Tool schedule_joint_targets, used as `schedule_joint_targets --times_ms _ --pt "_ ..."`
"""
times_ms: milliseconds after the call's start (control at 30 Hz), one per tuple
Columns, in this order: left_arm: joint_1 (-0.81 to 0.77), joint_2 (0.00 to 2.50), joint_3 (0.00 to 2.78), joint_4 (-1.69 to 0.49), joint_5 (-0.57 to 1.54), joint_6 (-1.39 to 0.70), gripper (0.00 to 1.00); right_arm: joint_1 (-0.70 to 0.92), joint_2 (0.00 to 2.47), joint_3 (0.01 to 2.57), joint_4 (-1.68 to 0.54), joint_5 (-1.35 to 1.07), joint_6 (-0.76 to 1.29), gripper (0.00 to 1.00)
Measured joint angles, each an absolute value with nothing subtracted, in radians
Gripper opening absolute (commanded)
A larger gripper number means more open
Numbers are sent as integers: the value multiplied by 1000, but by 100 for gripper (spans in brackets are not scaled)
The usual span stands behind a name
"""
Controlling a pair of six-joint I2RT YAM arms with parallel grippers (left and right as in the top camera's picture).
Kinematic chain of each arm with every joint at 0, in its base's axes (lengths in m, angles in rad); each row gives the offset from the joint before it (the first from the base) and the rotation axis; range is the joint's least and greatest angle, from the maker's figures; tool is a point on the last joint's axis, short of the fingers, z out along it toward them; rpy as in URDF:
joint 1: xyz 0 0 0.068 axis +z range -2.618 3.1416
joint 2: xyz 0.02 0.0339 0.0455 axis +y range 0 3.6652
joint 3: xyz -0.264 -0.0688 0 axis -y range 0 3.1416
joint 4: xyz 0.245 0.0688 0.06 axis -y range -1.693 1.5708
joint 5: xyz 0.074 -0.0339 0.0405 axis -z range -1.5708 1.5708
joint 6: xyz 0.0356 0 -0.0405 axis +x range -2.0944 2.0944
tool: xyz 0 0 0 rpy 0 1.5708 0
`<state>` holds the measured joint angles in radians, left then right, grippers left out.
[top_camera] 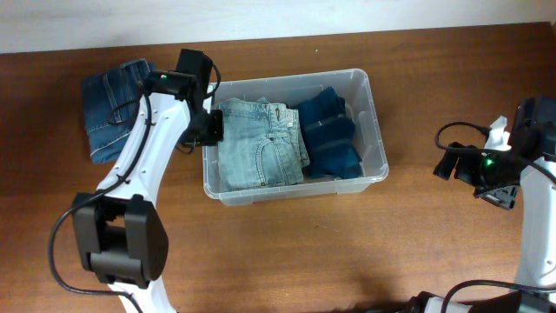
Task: Pack container
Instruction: 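Press the light denim garment down along the bin's left wall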
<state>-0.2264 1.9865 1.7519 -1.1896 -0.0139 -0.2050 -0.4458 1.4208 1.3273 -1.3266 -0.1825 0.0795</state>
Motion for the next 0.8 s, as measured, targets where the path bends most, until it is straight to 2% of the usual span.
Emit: schedule_joint_targets --times_ms 200,367,800 --pt "-226 2001 1752 -1190 -14 -202 20 -446 1421 1327 -1327 -183 80 98" --pt "-226 2004 1752 -1190 -14 -202 4 -446 1421 1327 -1327 -183 80 98" --pt "-219 2004 1752 -1180 -6 -189 2 -446 1421 1327 -1327 -183 80 98"
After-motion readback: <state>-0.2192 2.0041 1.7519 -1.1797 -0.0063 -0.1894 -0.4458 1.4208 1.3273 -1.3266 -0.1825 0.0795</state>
